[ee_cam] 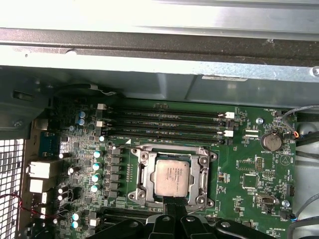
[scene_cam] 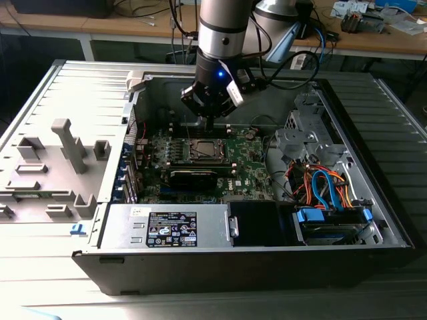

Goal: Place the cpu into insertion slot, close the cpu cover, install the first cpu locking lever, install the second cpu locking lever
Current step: 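Install the first cpu locking lever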

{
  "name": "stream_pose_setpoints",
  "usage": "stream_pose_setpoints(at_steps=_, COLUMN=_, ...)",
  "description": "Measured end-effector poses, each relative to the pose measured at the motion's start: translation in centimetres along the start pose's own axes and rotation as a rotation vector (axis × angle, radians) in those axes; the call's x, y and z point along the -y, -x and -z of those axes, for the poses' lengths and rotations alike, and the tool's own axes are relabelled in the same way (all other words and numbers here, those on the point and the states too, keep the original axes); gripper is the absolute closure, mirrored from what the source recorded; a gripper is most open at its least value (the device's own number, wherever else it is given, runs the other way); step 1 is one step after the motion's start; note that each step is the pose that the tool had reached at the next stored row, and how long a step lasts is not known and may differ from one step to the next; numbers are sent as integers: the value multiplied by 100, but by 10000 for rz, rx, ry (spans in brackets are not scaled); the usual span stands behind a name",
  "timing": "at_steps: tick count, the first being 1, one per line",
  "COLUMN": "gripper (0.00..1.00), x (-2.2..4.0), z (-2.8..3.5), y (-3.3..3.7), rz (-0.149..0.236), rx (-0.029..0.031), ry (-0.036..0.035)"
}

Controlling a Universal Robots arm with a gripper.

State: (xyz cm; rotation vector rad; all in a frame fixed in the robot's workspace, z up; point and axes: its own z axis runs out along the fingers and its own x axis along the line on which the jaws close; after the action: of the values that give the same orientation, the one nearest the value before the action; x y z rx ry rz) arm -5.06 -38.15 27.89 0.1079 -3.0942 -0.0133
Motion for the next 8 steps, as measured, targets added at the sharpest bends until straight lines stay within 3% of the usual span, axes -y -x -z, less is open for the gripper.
stream_pose_setpoints(at_steps=8, gripper=89, x=-5, z=-3, y=-63, rz=1, rx=4, ry=0)
